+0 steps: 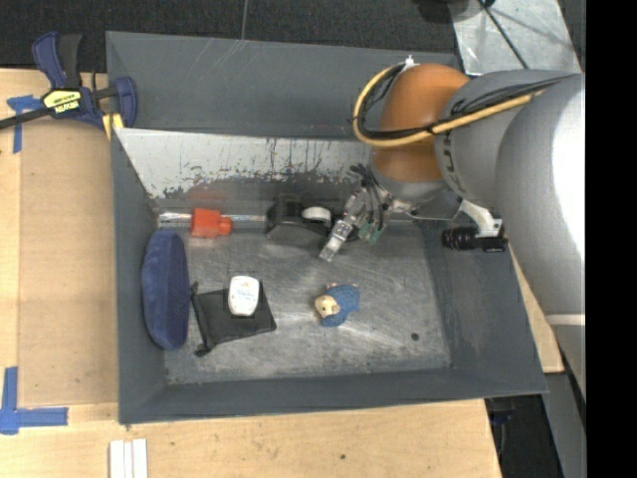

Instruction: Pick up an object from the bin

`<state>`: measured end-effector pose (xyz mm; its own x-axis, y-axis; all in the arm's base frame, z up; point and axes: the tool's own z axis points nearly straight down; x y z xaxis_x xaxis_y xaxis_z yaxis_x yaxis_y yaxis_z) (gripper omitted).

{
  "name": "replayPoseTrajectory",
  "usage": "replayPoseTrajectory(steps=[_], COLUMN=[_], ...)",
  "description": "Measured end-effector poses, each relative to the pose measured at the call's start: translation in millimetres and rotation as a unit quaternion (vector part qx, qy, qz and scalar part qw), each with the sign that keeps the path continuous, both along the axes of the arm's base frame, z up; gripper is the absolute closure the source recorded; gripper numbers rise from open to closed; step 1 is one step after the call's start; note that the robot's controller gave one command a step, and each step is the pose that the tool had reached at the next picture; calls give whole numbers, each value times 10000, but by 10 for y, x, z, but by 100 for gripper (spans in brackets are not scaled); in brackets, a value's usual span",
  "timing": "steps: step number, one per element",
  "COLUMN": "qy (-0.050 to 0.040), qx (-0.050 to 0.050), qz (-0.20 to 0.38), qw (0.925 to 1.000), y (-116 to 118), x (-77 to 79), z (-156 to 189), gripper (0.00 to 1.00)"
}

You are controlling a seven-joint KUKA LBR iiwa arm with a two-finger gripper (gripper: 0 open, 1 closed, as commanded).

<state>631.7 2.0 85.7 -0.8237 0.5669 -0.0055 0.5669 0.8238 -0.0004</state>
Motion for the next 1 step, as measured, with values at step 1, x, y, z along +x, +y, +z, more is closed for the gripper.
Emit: replayPoseTrajectory(steps=[1], qy=[19], qx=[12], qz=[-177], qw=[9998], y=[43], x=[-101], z=[1475], gripper=[100])
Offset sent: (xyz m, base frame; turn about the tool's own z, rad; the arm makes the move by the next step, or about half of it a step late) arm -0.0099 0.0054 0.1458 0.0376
